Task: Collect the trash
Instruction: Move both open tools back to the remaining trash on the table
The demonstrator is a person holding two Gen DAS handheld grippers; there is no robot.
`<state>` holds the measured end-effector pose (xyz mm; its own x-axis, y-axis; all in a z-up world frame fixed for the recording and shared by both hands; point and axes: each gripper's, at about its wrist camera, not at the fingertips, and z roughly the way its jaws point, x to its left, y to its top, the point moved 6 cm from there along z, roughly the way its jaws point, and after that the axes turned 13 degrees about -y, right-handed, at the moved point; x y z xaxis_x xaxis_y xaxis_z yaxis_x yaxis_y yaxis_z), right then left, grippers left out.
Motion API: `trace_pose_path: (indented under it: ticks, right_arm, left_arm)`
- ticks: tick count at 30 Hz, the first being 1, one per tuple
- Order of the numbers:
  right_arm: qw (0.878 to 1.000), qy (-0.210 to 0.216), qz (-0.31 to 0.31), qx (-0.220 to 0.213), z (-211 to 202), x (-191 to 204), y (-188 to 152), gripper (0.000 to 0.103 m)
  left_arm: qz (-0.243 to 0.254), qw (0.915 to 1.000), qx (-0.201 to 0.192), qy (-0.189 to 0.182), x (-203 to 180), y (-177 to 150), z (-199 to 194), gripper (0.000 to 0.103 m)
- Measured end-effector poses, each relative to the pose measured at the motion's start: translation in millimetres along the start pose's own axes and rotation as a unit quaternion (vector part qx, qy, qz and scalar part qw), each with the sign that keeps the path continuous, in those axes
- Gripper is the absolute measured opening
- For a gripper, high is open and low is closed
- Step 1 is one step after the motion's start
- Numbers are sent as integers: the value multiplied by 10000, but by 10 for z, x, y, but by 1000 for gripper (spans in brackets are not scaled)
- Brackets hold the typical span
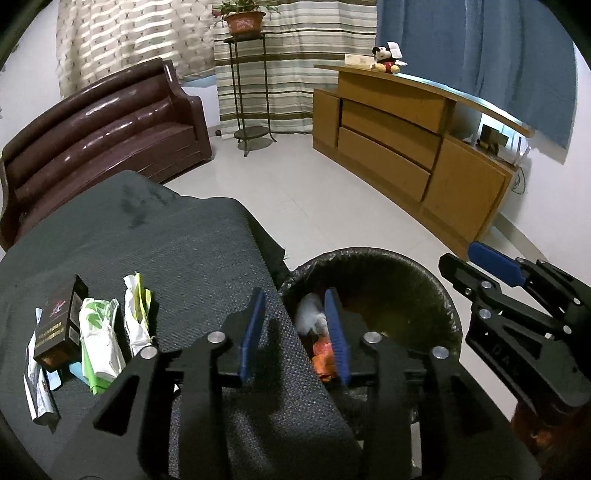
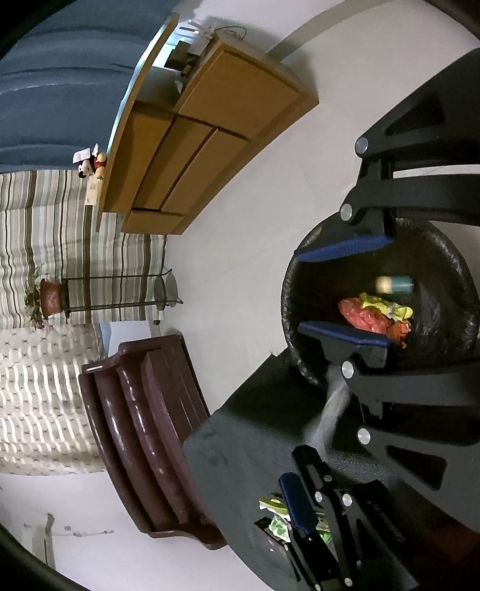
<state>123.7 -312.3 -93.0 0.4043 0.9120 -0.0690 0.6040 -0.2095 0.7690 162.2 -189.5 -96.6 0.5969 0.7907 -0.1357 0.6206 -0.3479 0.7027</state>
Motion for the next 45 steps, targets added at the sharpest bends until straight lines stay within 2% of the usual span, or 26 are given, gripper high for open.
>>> trace_pose_path:
  ticks: [2, 6, 9, 11, 16, 22, 30, 37, 45]
  right_arm:
    - [10000, -2, 20, -8, -2, -11, 3, 40]
    - [9999, -40, 103, -112, -58, -29, 24, 55]
    - [9996, 52, 248, -117, -80, -38, 44, 60]
    - [9995, 137, 294, -61, -70, -36, 53, 61]
    - [9990, 275, 347, -34, -116, 55, 23, 63]
    - [9984, 468, 265, -173, -259, 299, -7, 71]
    - [9967, 783, -78, -194, -415, 780, -17, 75]
    - [9950, 919, -373, -73, -469, 1144, -44, 77]
    - [9937, 1008, -487, -12, -444, 1329, 12, 77]
  left_arm:
    - [-24, 10000, -9, -13, 3, 0, -6, 36]
    - [-117, 9999, -79, -26, 35, 4, -73, 42]
    - [-175, 9998, -121, -29, 64, -11, -149, 44]
    - [-215, 9996, -159, -10, 97, -38, -223, 48]
    - [-338, 9991, -223, 122, 248, -152, -454, 48]
    - [-601, 9968, -281, 452, 582, -305, -759, 49]
    - [-1117, 9878, -360, 1028, 1202, -549, -1158, 49]
    - [-1427, 9793, -385, 1384, 1622, -712, -1405, 50]
    - [-1820, 9711, -274, 1517, 1975, -858, -1456, 51]
